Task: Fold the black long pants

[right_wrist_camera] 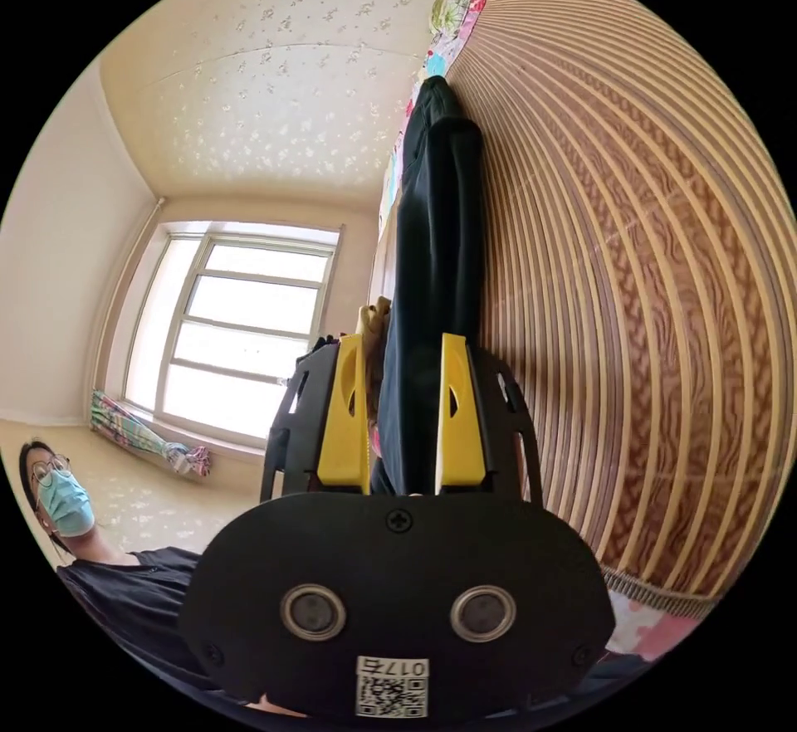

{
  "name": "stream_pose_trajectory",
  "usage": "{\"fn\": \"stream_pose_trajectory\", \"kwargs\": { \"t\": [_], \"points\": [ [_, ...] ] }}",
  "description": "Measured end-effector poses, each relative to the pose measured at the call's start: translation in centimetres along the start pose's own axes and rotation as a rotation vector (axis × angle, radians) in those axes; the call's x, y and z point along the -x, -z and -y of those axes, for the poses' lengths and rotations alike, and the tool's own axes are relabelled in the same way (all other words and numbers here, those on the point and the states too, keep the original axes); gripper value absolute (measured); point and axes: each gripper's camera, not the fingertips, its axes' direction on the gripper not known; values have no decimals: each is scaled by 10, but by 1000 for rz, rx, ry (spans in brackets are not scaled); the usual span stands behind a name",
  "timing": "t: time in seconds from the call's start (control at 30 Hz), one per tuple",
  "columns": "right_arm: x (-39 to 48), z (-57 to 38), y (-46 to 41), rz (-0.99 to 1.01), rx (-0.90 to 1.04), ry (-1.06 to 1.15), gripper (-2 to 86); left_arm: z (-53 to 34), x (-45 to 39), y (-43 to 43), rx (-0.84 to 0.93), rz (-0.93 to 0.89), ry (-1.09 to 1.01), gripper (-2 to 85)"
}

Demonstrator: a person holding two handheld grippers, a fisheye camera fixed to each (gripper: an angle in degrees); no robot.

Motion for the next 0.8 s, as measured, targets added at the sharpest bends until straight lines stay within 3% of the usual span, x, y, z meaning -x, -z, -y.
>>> {"fn": "stream_pose_trajectory", "kwargs": {
  "t": [0.13, 0.4, 0.5, 0.6, 0.7, 0.8],
  "points": [
    [6, 64, -13, -88, -46, 16, 122, 19, -19, 6, -70, 18, -40, 95],
    [28, 163, -76, -345, 39, 21, 73, 42, -13, -3, -88, 1, -30, 92],
    [57, 176, -88, -390, 66, 129, 35, 46, 7, -11, -81, -65, 3, 91],
    [84, 164, -57, -336, -75, 249, 26, 45, 36, -19, -89, -199, 58, 90],
    [57, 158, -45, -364, -157, 159, 24, 43, 48, -27, -101, -160, 82, 82],
    [13, 164, -65, -443, -21, 58, 28, 49, 48, -42, -86, -153, 70, 82]
  ]
}}
